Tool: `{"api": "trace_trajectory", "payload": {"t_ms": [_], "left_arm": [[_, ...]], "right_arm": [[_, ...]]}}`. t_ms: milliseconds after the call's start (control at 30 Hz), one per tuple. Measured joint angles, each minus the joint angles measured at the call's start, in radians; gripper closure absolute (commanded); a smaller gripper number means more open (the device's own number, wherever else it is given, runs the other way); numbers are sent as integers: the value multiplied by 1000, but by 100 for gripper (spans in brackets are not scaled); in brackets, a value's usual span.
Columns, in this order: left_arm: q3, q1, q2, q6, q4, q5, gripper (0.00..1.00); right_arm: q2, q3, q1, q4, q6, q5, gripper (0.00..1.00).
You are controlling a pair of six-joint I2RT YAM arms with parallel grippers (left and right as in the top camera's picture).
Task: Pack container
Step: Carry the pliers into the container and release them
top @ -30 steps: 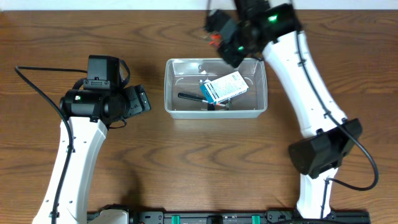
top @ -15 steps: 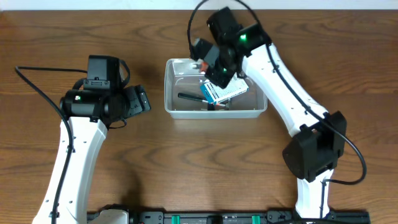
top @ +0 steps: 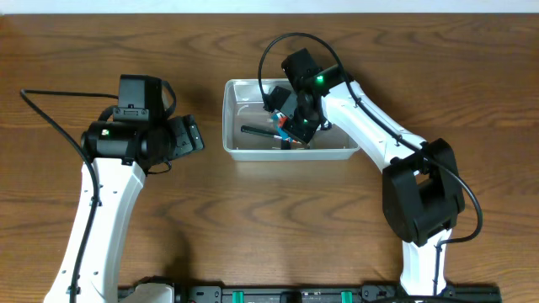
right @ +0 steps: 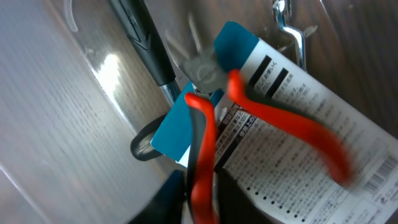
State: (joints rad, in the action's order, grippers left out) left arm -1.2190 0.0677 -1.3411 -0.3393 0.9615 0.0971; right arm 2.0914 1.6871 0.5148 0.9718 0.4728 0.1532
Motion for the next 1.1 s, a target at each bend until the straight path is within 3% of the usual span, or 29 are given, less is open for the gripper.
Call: {"api": "trace_trajectory", "payload": {"t_ms": [100,233,333,400,567,700,1100], "left_arm": [[0,0,0,0,0,0,13],[0,0,0,0,0,0,13],[0,0,0,0,1,0,13],[0,0,0,0,0,0,12],[0,0,0,0,1,0,13],[0,0,0,0,0,0,13],[0,0,0,0,0,0,13]], "right_arm": [[0,0,0,-24,1,-1,56],[0,8,0,-52,-20,-1,48],[0,80,0,10,-68,-1,25],[0,180,-3,53,-111,-13,1],[-2,504,-30,169,-228,-111,1],[-15,658,-96,211,-275,-176,1],[-19,702,-206,221,-306,-225,1]]}}
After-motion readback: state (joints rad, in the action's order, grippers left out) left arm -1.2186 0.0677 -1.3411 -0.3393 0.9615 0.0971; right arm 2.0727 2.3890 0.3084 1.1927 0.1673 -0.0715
